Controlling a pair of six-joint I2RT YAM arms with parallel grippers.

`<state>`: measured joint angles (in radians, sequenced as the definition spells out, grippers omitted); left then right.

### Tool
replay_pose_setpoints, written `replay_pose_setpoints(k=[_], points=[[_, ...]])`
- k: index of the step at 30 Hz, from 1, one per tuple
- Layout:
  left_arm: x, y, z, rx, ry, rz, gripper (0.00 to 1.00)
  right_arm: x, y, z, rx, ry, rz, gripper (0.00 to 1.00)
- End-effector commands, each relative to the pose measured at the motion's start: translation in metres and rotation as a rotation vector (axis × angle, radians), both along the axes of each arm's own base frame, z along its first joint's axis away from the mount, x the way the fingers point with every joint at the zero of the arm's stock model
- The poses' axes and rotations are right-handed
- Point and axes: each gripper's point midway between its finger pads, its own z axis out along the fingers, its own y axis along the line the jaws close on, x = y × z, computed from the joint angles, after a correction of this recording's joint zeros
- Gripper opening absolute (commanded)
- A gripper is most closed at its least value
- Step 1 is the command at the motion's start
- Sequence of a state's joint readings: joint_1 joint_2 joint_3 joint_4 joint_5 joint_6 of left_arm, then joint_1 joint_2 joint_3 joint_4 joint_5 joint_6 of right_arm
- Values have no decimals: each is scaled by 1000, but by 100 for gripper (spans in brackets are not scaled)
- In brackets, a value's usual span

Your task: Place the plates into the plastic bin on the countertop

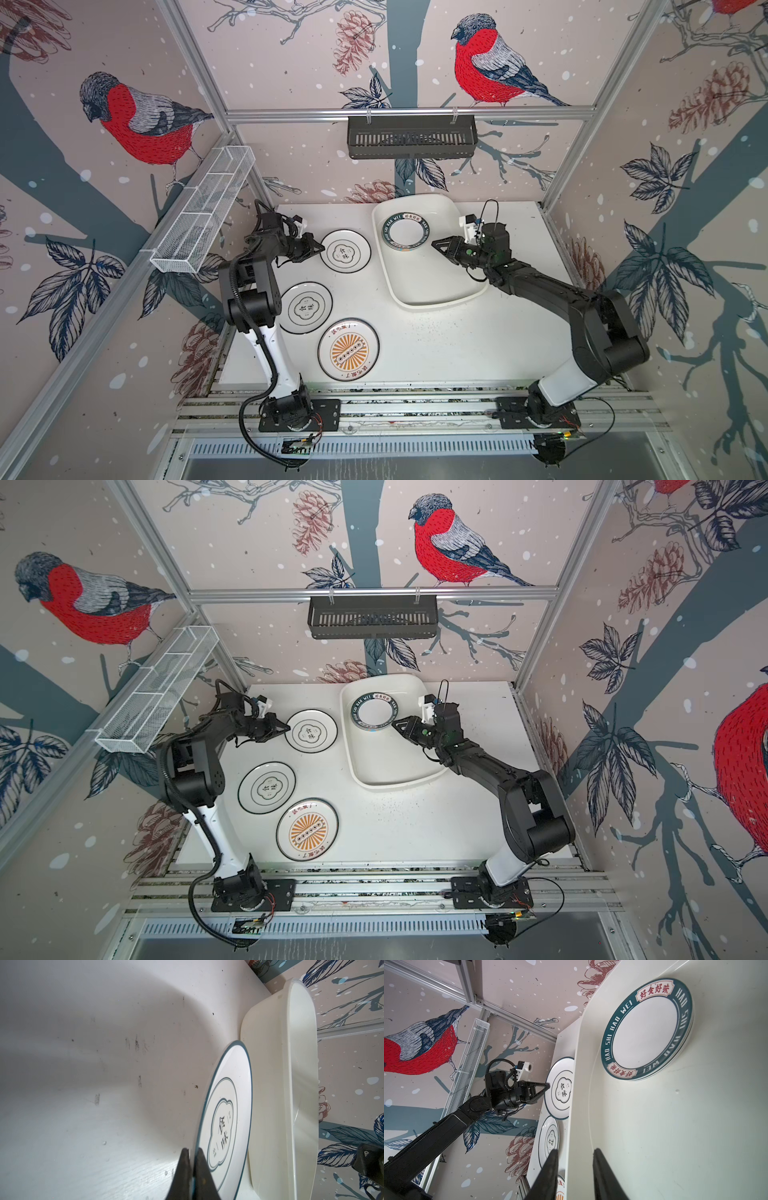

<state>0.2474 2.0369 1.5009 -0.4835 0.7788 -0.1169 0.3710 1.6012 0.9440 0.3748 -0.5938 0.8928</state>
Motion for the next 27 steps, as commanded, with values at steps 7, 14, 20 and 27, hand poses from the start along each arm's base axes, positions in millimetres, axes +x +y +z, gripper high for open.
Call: replay_pose_setpoints(k=[7, 14, 20, 27], points=[[0, 5, 40, 29, -73, -1, 0, 0, 1, 15, 23, -46, 6, 31], [-1, 5, 68, 49, -128, 4, 0, -2, 1, 21, 28, -57, 7, 31], [-4, 2, 87, 29, -150, 3, 0, -2, 1, 26, 28, -67, 9, 31], [-7, -7, 110, -5, -185, -1, 0, -1, -2, 34, 23, -83, 5, 31]])
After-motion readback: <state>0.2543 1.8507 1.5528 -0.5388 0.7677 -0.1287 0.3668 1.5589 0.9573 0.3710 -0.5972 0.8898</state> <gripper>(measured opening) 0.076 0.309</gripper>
